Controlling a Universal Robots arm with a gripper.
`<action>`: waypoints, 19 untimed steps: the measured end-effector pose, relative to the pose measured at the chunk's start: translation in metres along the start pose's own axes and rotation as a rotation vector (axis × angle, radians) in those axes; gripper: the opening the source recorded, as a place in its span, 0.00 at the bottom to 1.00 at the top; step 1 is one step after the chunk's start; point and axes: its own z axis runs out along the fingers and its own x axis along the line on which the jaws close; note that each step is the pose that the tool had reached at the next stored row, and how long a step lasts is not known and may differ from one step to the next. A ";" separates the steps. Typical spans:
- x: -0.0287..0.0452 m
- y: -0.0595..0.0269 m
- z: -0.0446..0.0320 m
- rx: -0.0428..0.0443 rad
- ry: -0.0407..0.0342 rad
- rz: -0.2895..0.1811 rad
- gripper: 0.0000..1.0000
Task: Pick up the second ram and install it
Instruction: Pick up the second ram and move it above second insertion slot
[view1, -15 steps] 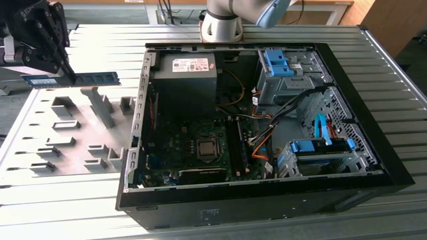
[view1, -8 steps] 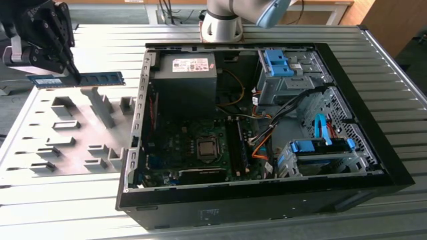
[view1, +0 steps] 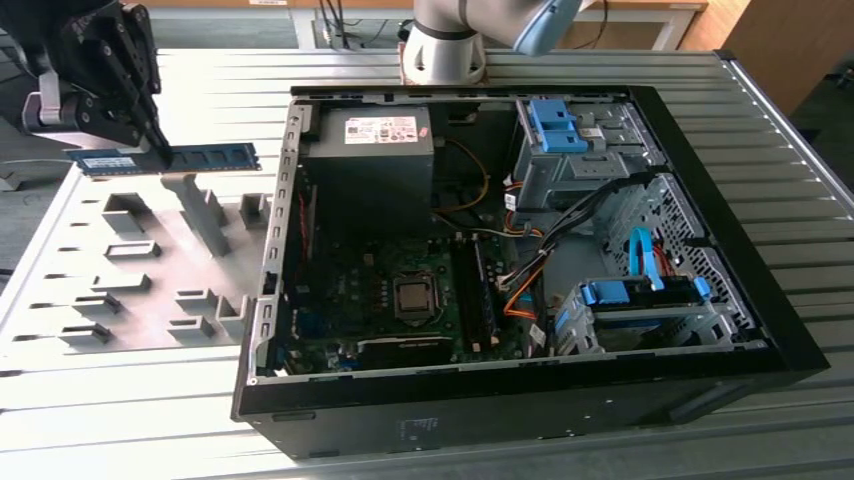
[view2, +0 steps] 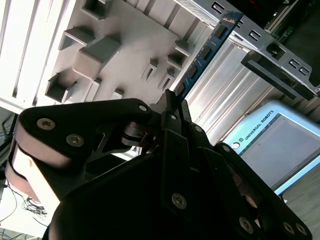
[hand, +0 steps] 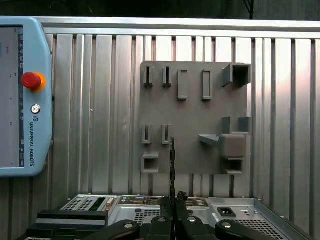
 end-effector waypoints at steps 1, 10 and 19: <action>0.0000 -0.0009 0.0000 0.0000 0.0000 0.000 0.14; 0.0001 -0.0088 -0.0001 0.0000 0.0000 0.000 0.14; 0.0001 -0.0170 -0.0002 -0.0001 0.0001 0.000 0.14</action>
